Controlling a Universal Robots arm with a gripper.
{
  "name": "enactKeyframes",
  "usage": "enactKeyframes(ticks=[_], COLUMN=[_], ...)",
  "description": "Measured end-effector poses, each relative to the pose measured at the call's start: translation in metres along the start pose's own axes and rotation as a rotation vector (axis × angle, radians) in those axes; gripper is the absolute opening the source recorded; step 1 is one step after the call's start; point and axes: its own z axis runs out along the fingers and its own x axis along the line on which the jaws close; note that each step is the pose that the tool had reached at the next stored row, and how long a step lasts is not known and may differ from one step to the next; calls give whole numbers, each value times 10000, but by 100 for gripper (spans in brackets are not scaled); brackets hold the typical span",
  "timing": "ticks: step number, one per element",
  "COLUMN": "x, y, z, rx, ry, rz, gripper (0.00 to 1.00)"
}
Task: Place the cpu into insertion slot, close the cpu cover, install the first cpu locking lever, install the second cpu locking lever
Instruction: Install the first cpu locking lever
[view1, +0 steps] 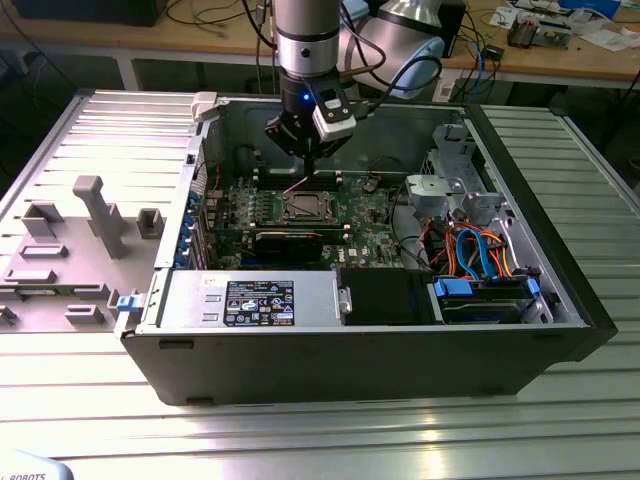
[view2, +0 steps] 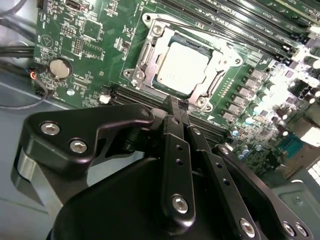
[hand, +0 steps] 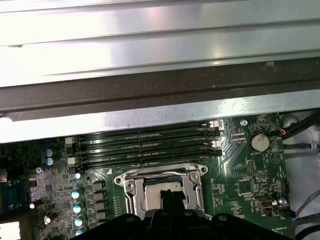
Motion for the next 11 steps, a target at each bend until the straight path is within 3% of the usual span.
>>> enactKeyframes(ticks=[6, 11], x=[3, 27], y=[-1, -4], z=[49, 62], rx=[-75, -90], ry=[22, -6], rz=[-1243, -1313], gripper=[11, 11])
